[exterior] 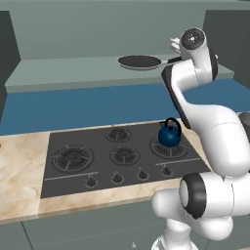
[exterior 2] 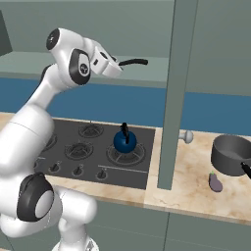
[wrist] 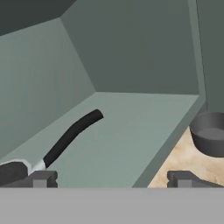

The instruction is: Pick the pan from the cabinet and place it on the stove. Then turn on the stove burner for the pan.

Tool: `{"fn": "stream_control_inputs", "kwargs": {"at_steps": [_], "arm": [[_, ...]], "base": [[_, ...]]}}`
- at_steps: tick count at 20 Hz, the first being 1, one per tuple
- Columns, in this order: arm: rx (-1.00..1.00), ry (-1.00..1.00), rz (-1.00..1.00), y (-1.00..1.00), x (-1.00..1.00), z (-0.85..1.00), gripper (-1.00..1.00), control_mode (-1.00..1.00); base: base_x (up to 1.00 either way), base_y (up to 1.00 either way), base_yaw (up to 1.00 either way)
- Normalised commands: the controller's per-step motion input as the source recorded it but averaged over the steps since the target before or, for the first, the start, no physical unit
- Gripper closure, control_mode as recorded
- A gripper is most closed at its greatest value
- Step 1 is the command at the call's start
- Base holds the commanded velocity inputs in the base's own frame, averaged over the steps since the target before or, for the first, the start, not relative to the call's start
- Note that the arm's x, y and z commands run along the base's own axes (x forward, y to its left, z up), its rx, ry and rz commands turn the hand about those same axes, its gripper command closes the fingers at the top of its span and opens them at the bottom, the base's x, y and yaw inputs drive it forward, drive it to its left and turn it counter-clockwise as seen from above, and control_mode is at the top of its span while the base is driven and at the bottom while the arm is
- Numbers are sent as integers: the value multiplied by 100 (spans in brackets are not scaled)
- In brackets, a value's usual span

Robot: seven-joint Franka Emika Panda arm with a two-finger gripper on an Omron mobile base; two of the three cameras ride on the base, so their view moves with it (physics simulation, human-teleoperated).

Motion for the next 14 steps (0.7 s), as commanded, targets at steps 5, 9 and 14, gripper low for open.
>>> {"fn": "stream_control_inputs", "kwargs": {"at_steps": [5, 9, 14], "arm": [[0, 0, 0, -1, 0, 0, -100, -100], [0, 0, 0, 0, 11, 0, -100, -100], [0, 0, 0, 0, 18, 0, -100, -100]], "base": [[0, 0, 0], [0, 0, 0], [0, 0, 0]]}}
